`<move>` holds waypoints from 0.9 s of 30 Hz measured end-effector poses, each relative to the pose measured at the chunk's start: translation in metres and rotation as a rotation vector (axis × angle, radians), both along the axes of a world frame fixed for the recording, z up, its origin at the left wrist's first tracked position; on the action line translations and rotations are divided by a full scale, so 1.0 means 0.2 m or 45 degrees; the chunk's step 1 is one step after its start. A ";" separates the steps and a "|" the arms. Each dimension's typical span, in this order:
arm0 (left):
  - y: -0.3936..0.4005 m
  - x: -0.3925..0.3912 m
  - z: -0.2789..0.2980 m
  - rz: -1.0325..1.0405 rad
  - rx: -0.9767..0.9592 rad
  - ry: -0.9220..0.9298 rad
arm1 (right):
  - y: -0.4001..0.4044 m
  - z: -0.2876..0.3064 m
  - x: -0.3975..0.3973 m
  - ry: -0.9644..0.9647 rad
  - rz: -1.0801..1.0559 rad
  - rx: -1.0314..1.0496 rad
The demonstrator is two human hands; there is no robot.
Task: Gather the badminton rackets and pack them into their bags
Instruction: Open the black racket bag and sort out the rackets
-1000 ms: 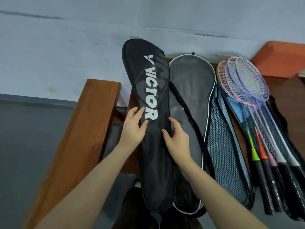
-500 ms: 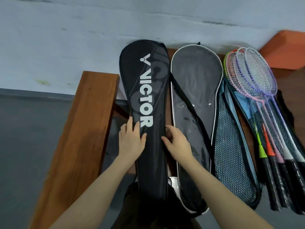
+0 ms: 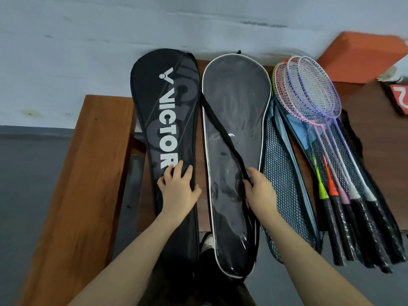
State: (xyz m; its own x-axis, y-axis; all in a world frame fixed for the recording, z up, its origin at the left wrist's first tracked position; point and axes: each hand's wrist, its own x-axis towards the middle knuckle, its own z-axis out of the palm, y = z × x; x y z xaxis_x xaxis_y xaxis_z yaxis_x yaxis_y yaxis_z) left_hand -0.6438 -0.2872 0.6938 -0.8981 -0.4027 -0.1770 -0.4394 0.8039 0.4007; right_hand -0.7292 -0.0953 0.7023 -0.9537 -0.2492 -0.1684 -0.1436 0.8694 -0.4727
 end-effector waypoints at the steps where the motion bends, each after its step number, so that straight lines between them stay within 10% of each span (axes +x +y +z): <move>1: 0.00 0.00 0.00 0.015 0.035 0.014 | -0.01 0.01 0.01 -0.004 0.031 -0.092; 10: -0.16 0.13 -0.02 -0.043 0.026 0.034 | -0.37 0.20 0.26 0.030 0.156 -0.660; 27: -0.27 0.25 -0.05 0.021 0.021 0.003 | -0.55 -0.06 0.36 0.166 0.232 -0.061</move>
